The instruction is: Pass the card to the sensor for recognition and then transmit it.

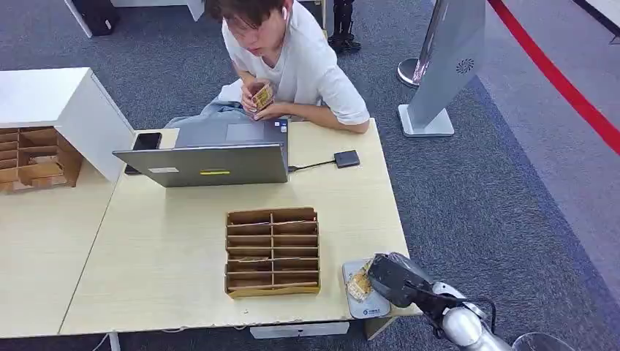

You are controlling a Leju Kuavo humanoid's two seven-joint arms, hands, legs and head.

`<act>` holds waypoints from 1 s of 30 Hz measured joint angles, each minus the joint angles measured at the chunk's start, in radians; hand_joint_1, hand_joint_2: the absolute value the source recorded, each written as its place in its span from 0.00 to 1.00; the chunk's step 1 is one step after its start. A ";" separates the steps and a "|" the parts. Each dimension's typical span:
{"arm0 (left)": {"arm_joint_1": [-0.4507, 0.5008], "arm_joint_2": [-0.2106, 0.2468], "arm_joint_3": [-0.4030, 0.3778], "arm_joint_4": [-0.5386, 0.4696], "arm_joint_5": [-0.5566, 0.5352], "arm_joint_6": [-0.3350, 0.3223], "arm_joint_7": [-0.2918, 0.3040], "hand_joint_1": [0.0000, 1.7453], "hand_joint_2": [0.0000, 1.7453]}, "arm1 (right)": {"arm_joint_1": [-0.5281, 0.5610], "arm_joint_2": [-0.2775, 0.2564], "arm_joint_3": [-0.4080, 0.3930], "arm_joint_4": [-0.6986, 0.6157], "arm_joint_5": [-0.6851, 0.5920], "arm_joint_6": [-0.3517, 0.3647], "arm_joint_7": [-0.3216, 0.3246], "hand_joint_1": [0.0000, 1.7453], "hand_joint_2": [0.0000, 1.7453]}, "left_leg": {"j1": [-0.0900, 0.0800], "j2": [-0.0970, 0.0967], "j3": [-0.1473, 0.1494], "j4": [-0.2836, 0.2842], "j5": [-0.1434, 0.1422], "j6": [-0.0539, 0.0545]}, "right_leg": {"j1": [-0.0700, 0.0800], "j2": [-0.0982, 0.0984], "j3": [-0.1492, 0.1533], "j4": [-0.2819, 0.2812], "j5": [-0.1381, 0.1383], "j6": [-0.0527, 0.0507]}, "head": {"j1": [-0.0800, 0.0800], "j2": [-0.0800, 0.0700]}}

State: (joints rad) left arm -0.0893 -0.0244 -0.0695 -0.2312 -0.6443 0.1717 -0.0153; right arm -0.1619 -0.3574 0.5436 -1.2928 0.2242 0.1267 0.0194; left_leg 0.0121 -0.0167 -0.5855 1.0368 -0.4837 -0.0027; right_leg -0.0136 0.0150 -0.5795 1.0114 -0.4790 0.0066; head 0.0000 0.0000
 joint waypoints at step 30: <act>0.000 0.000 0.013 0.000 -0.005 -0.005 0.000 0.00 0.00 | -0.001 0.032 0.002 -0.008 0.060 -0.024 0.027 1.00 1.00 | 0.000 0.000 0.001 0.000 0.000 0.000 | 0.000 0.000 0.001 0.000 0.000 0.000 | 0.000 0.000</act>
State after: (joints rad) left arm -0.0895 -0.0248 -0.0561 -0.2312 -0.6493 0.1667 -0.0149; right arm -0.1628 -0.3254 0.5451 -1.3004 0.2842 0.1022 0.0465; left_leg 0.0121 -0.0167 -0.5850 1.0368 -0.4837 -0.0027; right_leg -0.0136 0.0150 -0.5789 1.0114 -0.4790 0.0066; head 0.0004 0.0000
